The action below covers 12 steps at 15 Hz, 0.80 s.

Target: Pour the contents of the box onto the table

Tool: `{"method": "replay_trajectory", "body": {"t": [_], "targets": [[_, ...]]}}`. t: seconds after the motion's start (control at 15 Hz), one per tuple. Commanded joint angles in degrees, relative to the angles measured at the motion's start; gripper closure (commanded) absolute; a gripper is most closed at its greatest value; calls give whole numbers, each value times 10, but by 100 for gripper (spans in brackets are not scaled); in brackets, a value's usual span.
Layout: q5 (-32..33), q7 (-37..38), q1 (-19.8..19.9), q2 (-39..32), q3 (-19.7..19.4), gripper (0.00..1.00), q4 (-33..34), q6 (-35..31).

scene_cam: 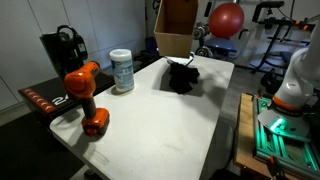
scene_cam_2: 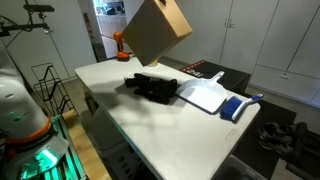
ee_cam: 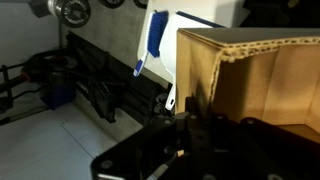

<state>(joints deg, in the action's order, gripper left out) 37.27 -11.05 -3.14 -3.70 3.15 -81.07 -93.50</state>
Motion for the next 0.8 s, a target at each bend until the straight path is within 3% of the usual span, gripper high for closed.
{"method": "replay_trajectory", "body": {"t": [0.0,0.13,0.2,0.73], "targets": [[-107,8,18,-34,-13,99,40,-36],[-166,15,26,-52,-19,99,53,-34],[-116,6,20,-29,-14,95,22,-35],[-172,12,34,-69,-21,99,56,-37]]}}
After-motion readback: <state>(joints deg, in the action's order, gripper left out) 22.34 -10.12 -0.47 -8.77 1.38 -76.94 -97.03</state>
